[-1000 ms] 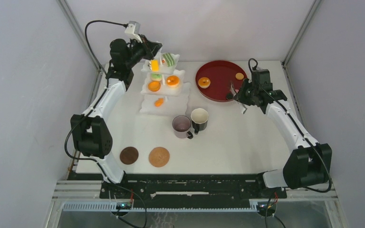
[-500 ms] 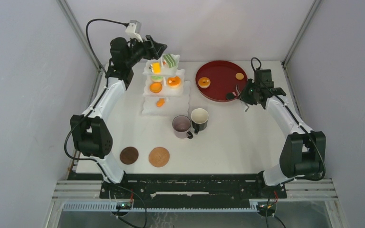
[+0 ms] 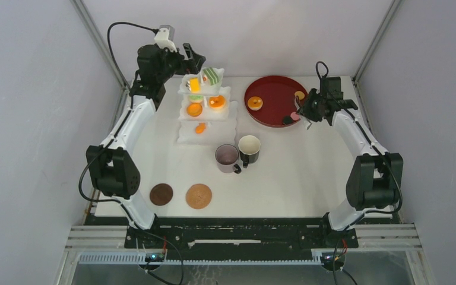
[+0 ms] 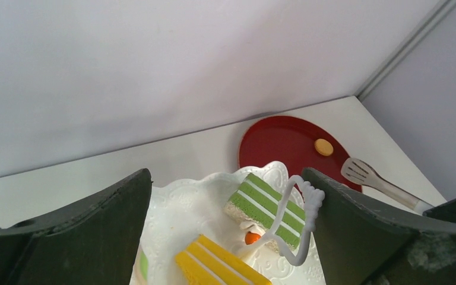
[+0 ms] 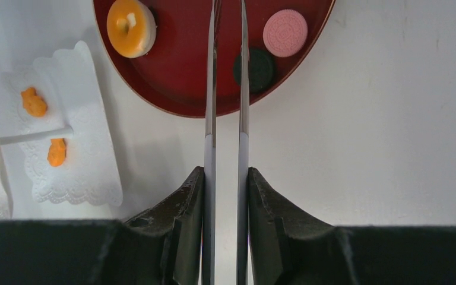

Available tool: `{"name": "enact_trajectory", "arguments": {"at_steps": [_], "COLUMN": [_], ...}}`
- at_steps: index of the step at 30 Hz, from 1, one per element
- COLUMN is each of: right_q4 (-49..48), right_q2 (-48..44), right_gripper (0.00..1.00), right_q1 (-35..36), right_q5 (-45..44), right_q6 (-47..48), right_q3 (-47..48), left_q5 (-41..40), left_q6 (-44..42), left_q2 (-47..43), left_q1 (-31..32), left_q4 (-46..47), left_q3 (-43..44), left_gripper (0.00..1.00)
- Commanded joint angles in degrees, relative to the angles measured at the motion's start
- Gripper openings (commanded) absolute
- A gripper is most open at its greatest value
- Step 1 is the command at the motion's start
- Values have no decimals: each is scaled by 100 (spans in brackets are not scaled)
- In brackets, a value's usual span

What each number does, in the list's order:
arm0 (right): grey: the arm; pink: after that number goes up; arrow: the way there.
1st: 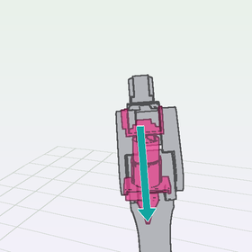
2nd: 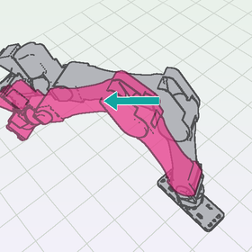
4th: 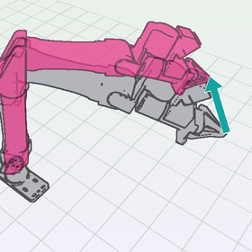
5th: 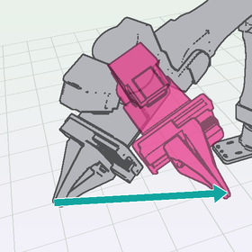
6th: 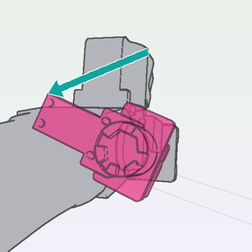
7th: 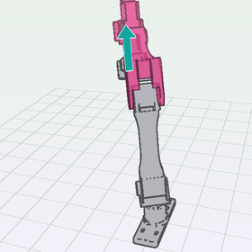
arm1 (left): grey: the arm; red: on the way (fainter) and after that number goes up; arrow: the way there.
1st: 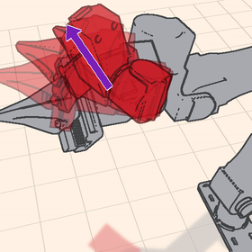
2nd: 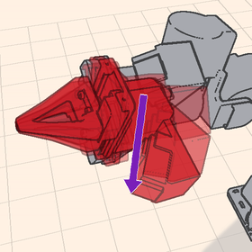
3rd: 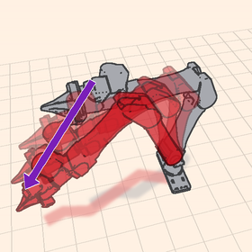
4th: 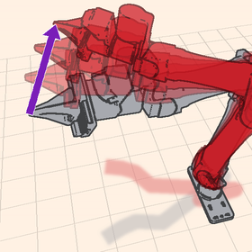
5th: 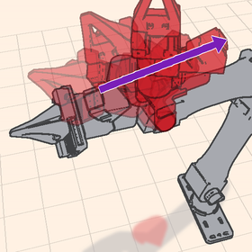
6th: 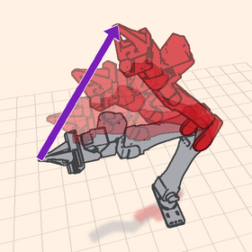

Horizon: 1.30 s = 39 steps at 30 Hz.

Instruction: Serve the afternoon tea

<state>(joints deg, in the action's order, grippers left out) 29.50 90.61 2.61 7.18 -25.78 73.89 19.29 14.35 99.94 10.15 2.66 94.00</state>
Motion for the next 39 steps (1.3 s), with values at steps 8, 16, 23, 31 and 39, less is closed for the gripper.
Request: {"name": "enact_trajectory", "arguments": {"at_steps": [8, 16, 23, 31, 39], "right_q4": [753, 715, 531, 403, 290], "right_q2": [-21, -254, 218, 900, 1342], "right_gripper": [33, 29, 27, 27, 26], "right_q1": [56, 250, 343, 522, 856], "right_q5": [-355, -84, 174, 169, -128], "right_q6": [611, 780, 669, 549, 579], "right_q3": [448, 6, 91, 657, 1832], "left_q5": [-1644, -2357, -2701, -2892, -2819], "left_q6": [-560, -673, -801, -832, -694], "left_q2": [-1079, -2098, -2529, -3024, -3273], "left_q1": [-38, -33, -32, -35, -29], "left_q4": [-1271, -2190, -2224, -2291, -2337], "left_q3": [329, -324, -663, -1093, -1387], "left_gripper": [100, 100, 100, 100, 100]}}
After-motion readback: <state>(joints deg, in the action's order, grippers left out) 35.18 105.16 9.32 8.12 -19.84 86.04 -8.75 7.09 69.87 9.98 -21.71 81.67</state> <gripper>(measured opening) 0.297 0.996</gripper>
